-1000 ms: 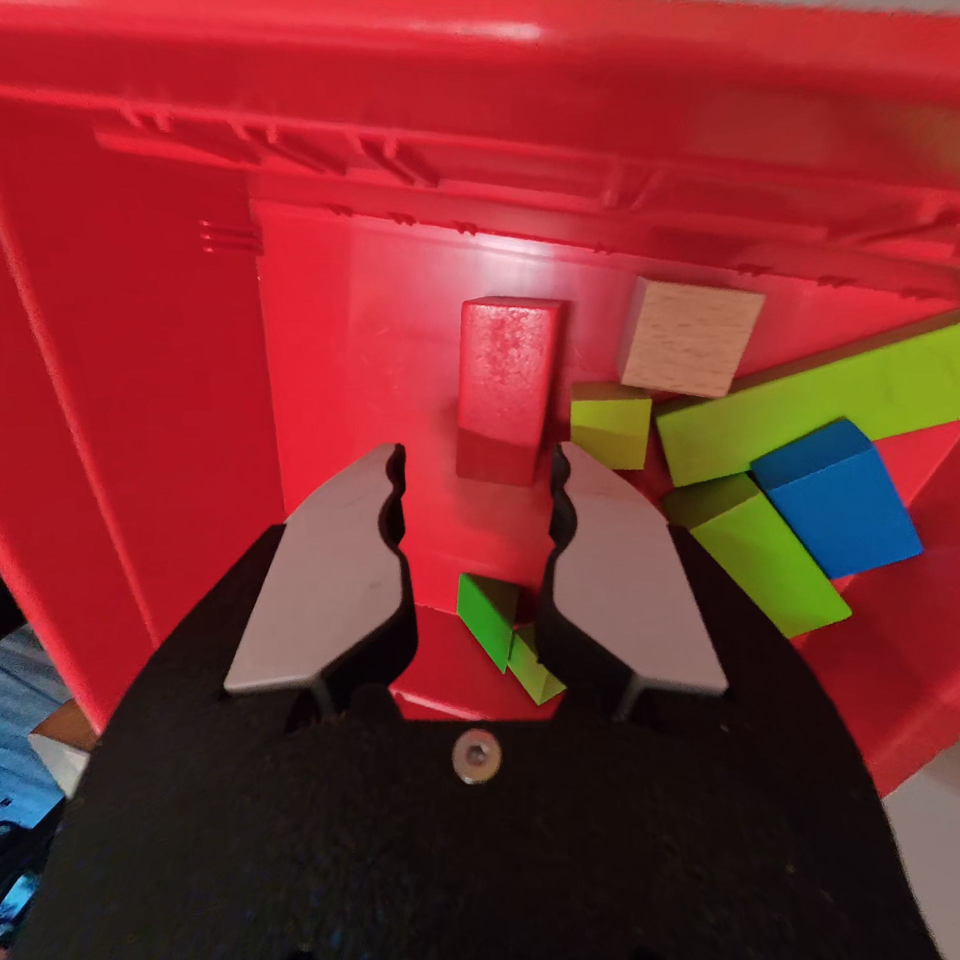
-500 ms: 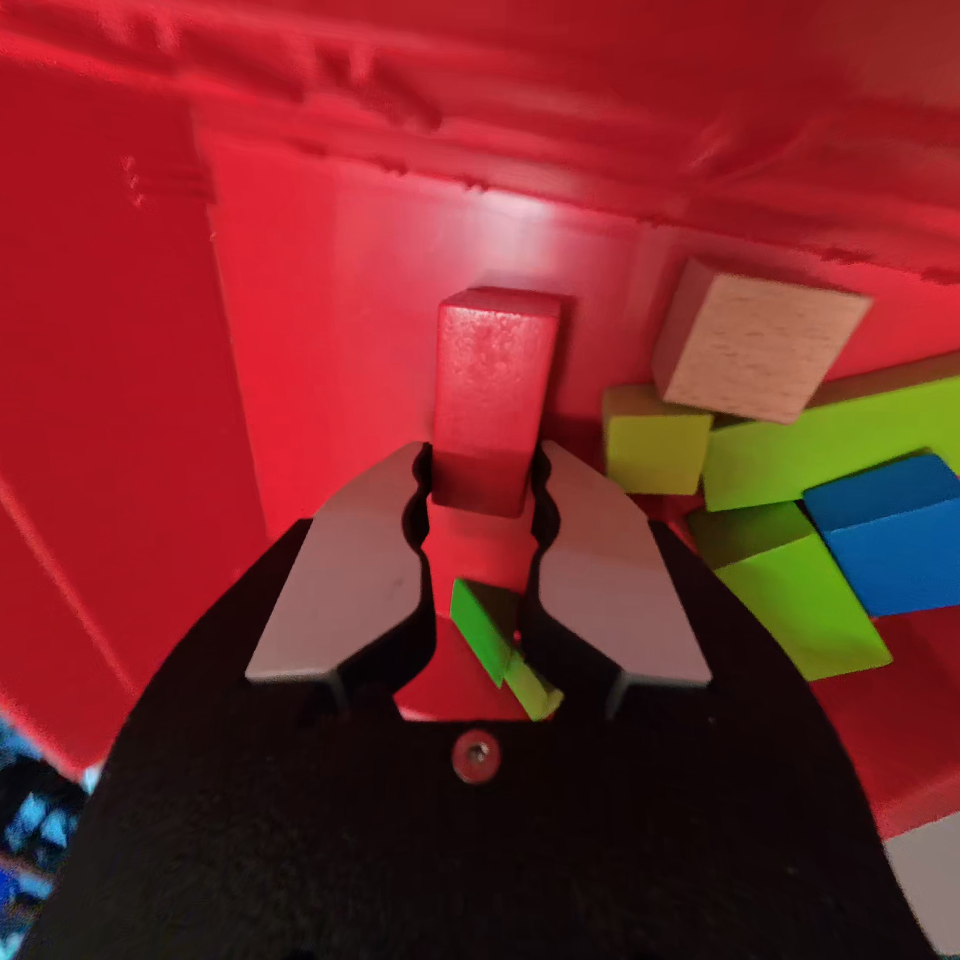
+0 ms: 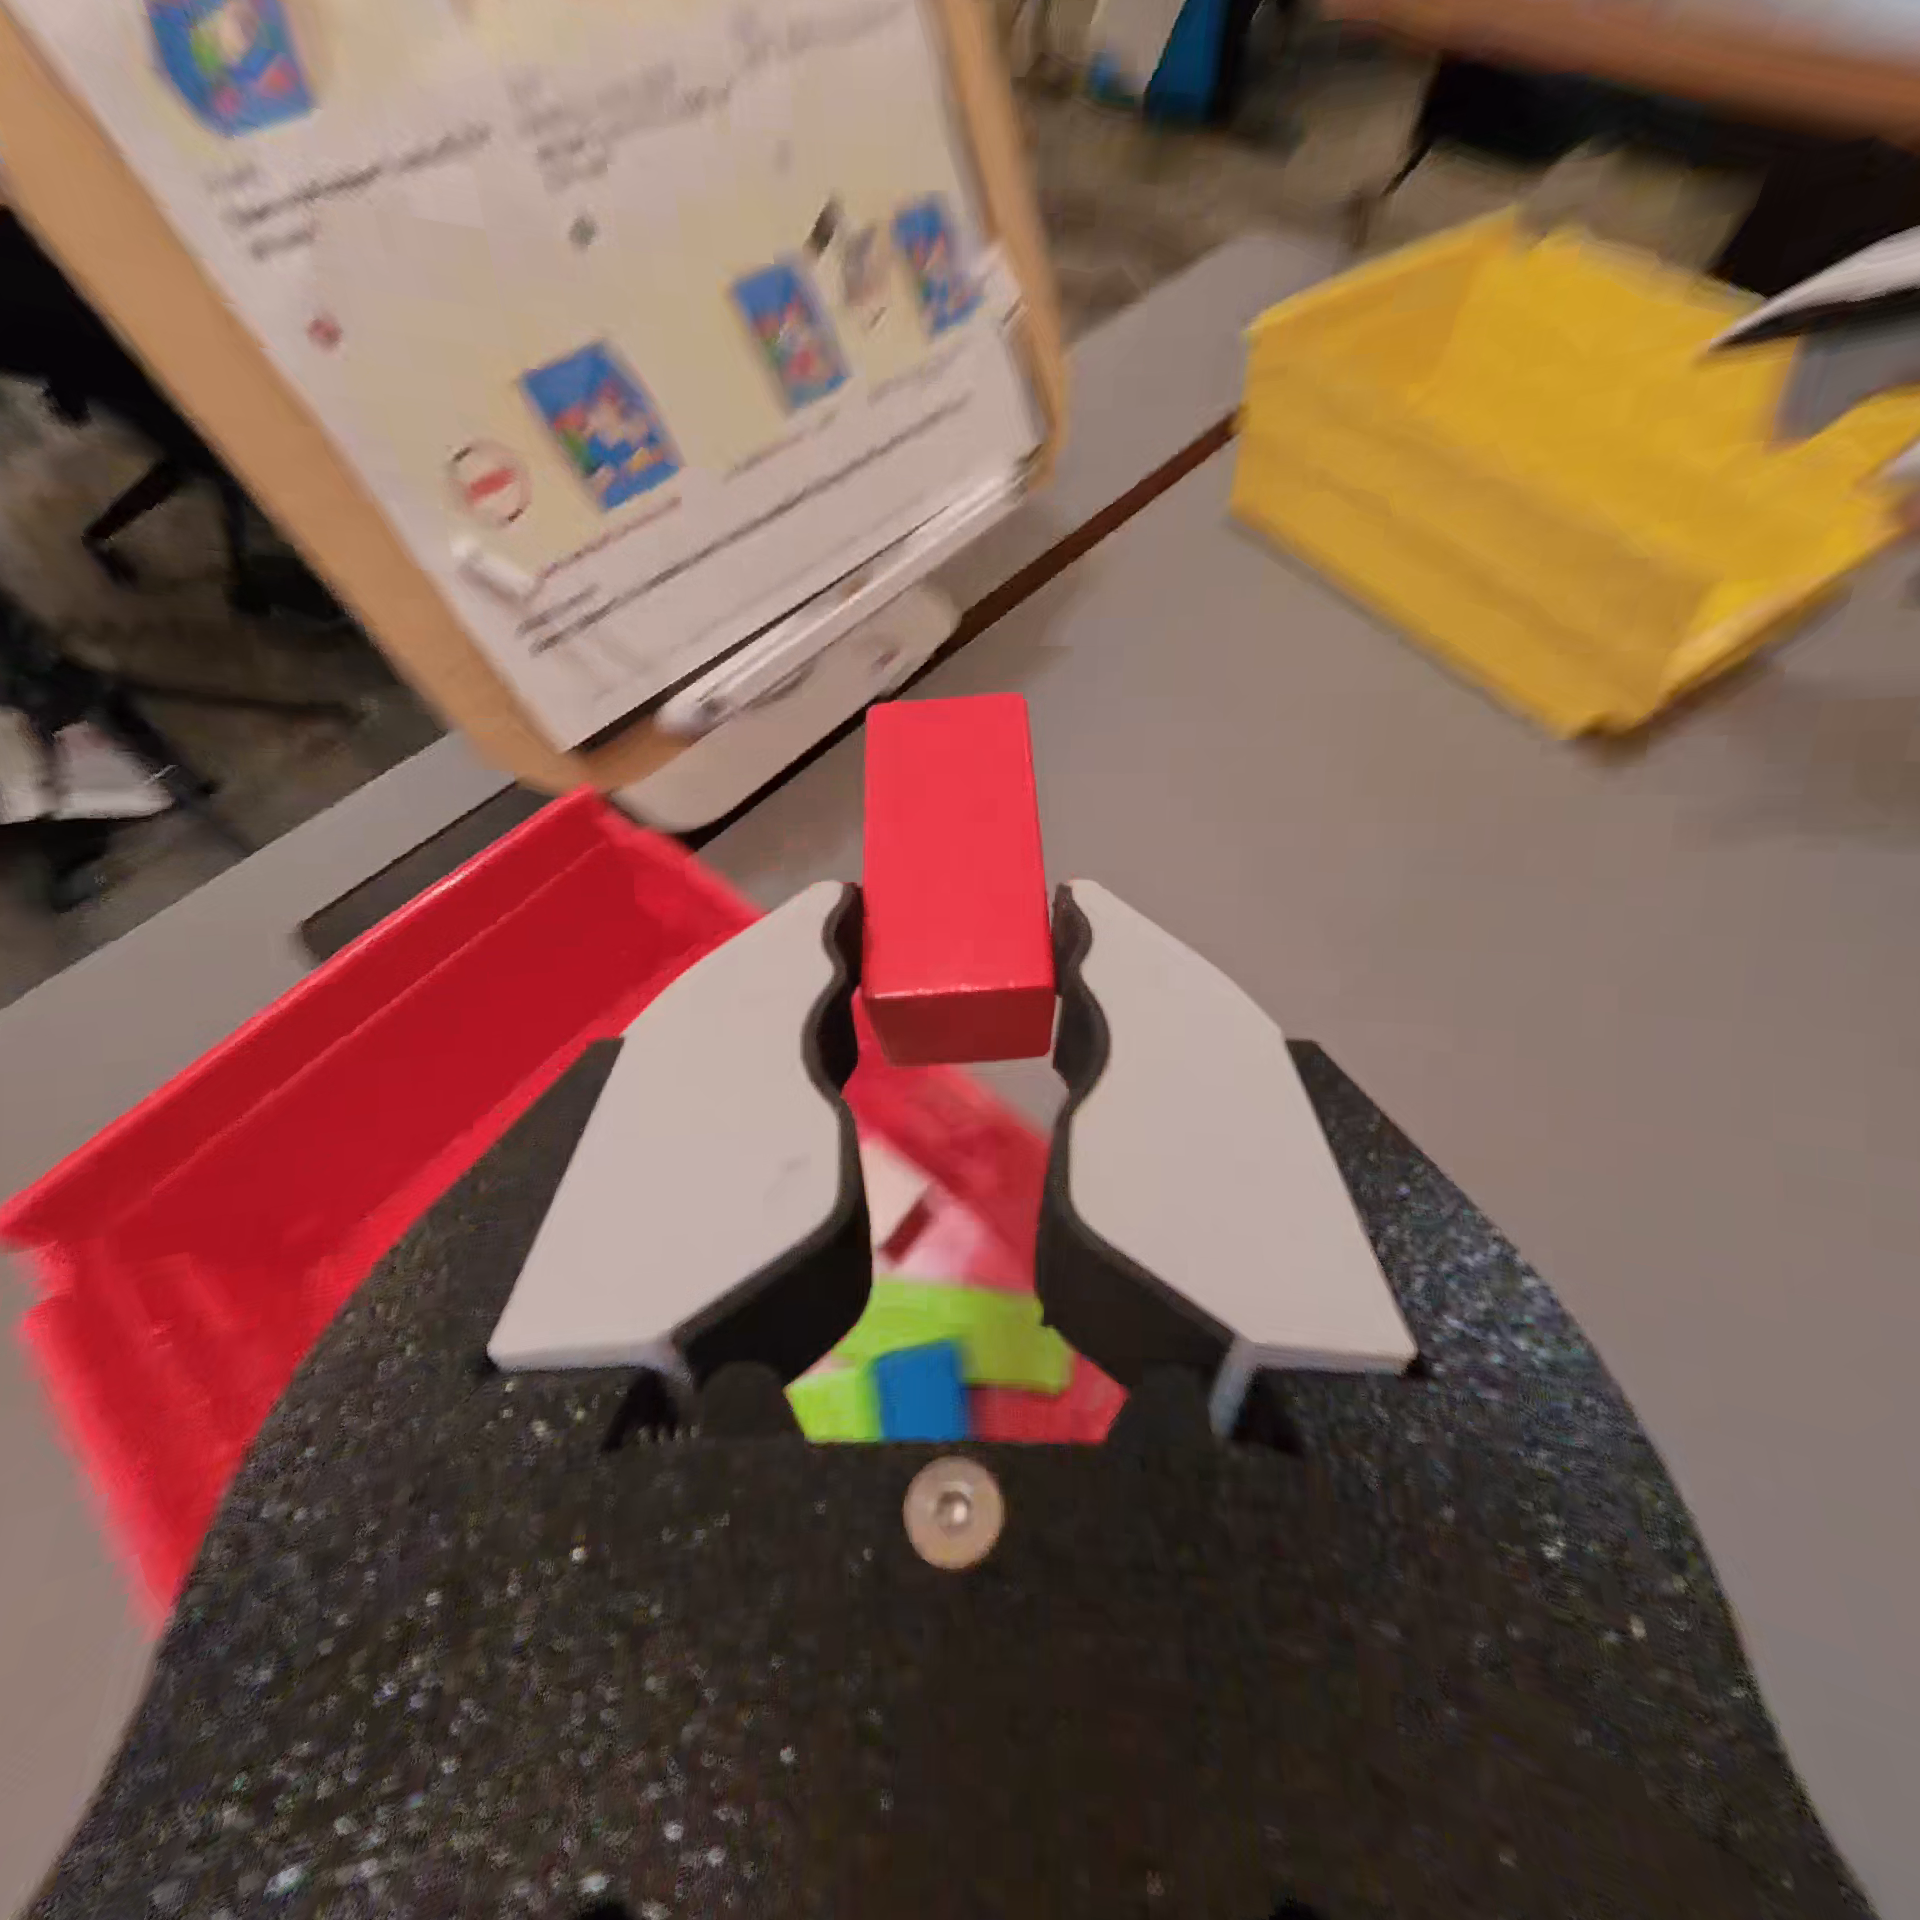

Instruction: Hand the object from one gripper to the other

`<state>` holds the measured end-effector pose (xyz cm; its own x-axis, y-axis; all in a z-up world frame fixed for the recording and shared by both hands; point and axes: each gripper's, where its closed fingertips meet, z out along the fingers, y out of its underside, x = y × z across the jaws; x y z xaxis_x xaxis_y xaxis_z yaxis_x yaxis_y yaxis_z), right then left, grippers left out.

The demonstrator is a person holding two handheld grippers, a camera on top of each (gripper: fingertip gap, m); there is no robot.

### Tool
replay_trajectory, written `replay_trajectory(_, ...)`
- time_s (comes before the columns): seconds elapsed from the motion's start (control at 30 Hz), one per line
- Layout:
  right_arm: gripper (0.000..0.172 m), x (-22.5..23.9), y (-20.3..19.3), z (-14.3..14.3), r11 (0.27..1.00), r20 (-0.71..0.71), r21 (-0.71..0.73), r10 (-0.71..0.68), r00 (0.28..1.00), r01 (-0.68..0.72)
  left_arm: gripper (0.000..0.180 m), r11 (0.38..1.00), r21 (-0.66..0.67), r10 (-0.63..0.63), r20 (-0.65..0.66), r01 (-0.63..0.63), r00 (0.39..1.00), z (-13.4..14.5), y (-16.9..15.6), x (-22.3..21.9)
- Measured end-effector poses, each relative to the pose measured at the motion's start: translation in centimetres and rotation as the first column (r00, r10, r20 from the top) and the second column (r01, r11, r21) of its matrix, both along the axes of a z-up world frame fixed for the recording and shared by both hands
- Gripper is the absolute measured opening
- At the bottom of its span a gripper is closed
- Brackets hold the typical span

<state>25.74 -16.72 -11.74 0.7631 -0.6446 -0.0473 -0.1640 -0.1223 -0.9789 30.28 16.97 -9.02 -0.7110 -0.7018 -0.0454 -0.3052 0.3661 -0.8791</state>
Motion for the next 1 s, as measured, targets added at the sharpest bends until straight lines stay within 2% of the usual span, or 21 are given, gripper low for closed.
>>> replay_trajectory(0.03,0.081,-0.5,1.1,0.6,0.999,0.005,0.034,0.039,0.999,-0.039,0.034,0.996,-0.078,-0.036,0.01,0.036,0.999,0.8,-1.5,-1.4)
replay_trajectory(0.13,0.075,-2.2,4.2,2.2,0.979,0.021,0.142,0.148,0.989,-0.149,0.034,0.951,-0.253,-0.167,0.071,0.18,0.983,2.5,-6.6,-5.8)
replay_trajectory(0.3,0.068,-5.3,8.6,4.2,0.882,0.043,0.323,0.348,0.937,-0.342,0.034,0.877,-0.339,-0.318,0.123,0.341,0.94,2.2,-14.4,-11.2)
replay_trajectory(0.4,0.07,-6.9,10.6,4.3,0.816,0.047,0.375,0.457,0.888,-0.439,0.034,0.813,-0.415,-0.387,0.138,0.408,0.911,2.2,-18.1,-13.2)
replay_trajectory(0.47,0.07,-7.7,11.3,4.7,0.78,0.065,0.401,0.498,0.865,-0.48,0.034,0.794,-0.435,-0.403,0.143,0.424,0.904,1.9,-19.7,-13.8)
replay_trajectory(0.57,0.062,-8.7,11.8,5.3,0.748,0.104,0.401,0.536,0.838,-0.528,0.034,0.767,-0.468,-0.428,0.138,0.439,0.893,1.6,-21.2,-14.6)
replay_trajectory(0.63,0.058,-9.0,11.9,5.3,0.754,0.119,0.374,0.538,0.834,-0.54,0.034,0.755,-0.481,-0.438,0.137,0.446,0.888,1.4,-21.8,-14.8)
replay_trajectory(0.73,0.04,-9.6,11.9,5.1,0.748,0.135,0.335,0.564,0.814,-0.574,0.034,0.739,-0.501,-0.45,0.129,0.45,0.884,1.2,-22.3,-15.0)
replay_trajectory(0.87,0.04,-9.8,11.7,5.0,0.756,0.126,0.3,0.573,0.81,-0.582,0.034,0.728,-0.514,-0.444,0.152,0.454,0.883,1.1,-22.5,-15.0)
replay_trajectory(0.93,0.039,-9.5,11.6,4.8,0.782,0.113,0.27,0.554,0.825,-0.562,0.036,0.758,-0.507,-0.388,0.154,0.41,0.909,0.6,-22.4,-14.3)
replay_trajectory(1.0,0.038,-8.4,10.9,4.4,0.841,0.109,0.209,0.488,0.866,-0.499,0.041,0.812,-0.475,-0.297,0.165,0.34,0.94,-0.2,-21.9,-13.4)
